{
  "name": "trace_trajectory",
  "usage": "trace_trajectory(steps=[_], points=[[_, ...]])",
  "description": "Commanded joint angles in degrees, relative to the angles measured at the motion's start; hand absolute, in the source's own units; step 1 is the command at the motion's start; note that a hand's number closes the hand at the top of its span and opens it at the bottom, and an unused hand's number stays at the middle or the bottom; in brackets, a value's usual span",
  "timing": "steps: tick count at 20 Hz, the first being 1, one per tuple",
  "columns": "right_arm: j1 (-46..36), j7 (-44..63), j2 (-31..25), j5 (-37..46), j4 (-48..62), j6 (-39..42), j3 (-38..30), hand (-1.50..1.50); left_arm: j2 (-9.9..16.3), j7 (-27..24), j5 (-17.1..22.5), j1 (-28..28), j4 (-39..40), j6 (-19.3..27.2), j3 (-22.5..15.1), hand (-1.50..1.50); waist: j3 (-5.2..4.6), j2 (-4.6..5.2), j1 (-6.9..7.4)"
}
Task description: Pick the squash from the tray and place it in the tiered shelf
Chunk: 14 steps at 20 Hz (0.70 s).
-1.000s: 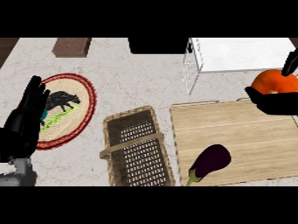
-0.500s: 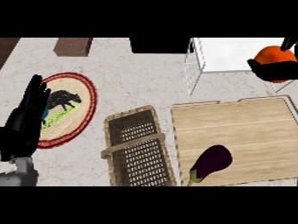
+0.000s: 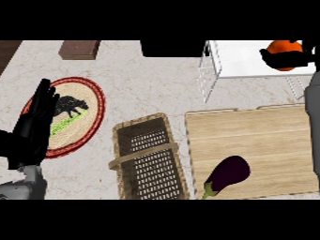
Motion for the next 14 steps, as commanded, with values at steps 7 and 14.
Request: trace_trajectory(steps=[7, 14], points=[[-8.44, -8.64, -2.58, -3.43, 20.98, -10.57, -3.80, 1.50, 0.04, -1.25, -0.22, 0.96, -0.26, -1.09, 0.40, 0.00, 0.00, 0.04, 0.15], [-14.07, -14.93, -5.58, -7.67, 36.92, -10.04, -6.73, -1.50, 0.58, 0.87, 1.16, 2.09, -3.58, -2.06, 1.28, 0.00, 0.02, 0.16, 0.76]])
